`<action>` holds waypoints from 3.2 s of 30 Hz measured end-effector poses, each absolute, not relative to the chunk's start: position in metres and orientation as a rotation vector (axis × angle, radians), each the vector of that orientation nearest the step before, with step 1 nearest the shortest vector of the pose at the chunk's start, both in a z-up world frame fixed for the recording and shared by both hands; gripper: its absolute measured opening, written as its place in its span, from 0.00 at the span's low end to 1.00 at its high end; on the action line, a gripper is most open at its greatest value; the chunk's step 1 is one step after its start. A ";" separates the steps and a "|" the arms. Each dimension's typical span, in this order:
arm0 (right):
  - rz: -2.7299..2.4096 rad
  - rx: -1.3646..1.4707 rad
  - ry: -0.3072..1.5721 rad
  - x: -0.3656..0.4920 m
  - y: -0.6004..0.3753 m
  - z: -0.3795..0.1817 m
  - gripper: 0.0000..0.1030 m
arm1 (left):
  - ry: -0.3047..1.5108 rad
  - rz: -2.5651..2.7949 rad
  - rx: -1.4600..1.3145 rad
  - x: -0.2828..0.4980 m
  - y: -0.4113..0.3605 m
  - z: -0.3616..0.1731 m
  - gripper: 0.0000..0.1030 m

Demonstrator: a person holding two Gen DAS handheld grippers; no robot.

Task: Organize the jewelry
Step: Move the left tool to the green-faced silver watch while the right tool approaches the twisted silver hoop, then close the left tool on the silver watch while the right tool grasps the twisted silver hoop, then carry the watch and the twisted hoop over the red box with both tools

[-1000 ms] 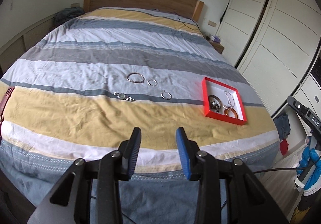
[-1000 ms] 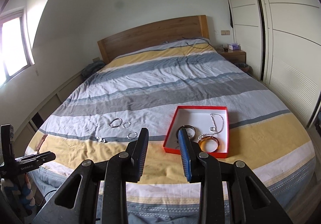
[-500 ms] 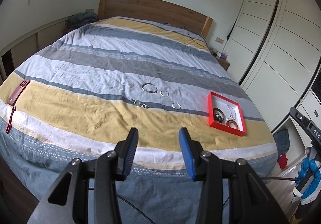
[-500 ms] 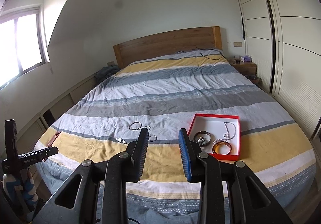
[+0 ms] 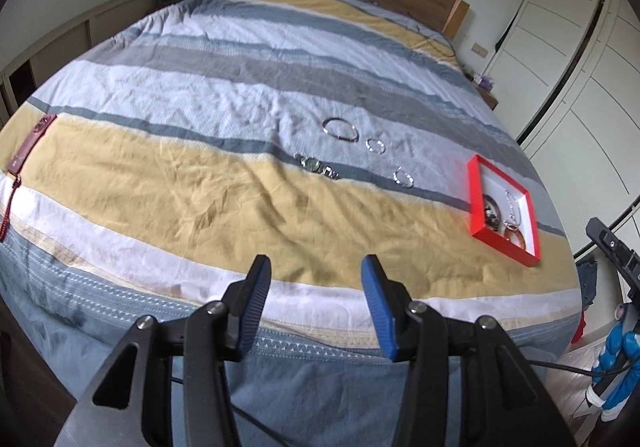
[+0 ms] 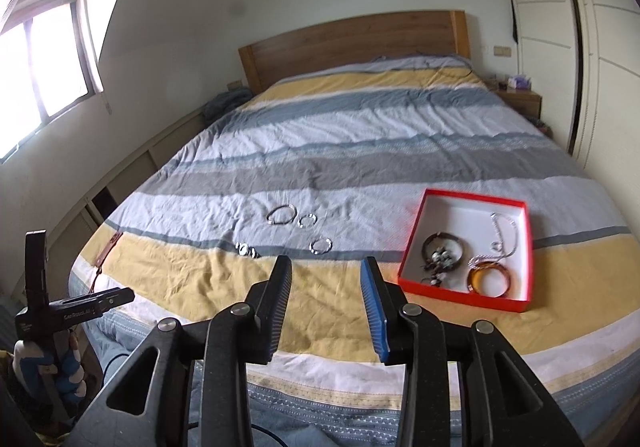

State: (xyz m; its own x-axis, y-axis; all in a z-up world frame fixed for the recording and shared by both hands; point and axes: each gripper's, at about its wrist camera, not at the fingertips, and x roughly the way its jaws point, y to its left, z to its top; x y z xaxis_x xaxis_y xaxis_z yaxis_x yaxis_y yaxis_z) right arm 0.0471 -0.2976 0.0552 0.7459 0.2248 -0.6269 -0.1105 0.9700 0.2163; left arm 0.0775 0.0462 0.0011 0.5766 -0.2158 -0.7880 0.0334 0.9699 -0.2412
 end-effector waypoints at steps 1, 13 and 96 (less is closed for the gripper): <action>0.190 0.171 0.721 0.054 -0.295 0.048 0.36 | 0.960 -0.146 -0.212 0.085 0.045 -0.005 0.44; 0.286 0.163 0.927 0.180 -0.261 -0.058 0.44 | 1.064 -0.139 -0.262 0.209 0.027 -0.080 0.44; 0.229 0.186 0.805 0.156 -0.256 -0.029 0.39 | 0.786 -0.137 -0.001 0.173 -0.055 -0.002 0.20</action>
